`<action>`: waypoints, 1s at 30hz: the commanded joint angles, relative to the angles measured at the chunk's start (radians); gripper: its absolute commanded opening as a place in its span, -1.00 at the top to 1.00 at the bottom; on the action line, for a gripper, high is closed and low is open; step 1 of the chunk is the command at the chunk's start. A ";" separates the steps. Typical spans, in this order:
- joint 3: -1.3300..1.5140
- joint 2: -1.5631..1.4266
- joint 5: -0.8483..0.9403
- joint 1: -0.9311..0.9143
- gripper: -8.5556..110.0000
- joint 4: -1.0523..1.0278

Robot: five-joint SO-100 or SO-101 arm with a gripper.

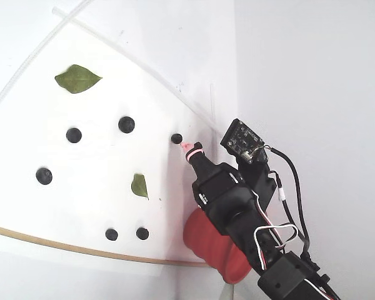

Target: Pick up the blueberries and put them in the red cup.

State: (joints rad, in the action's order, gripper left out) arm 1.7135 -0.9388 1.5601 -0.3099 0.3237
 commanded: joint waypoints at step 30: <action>-0.265 0.160 -0.058 0.020 0.50 0.103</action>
State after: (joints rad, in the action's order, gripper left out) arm 1.5140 -0.7486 1.5064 -0.2945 0.3973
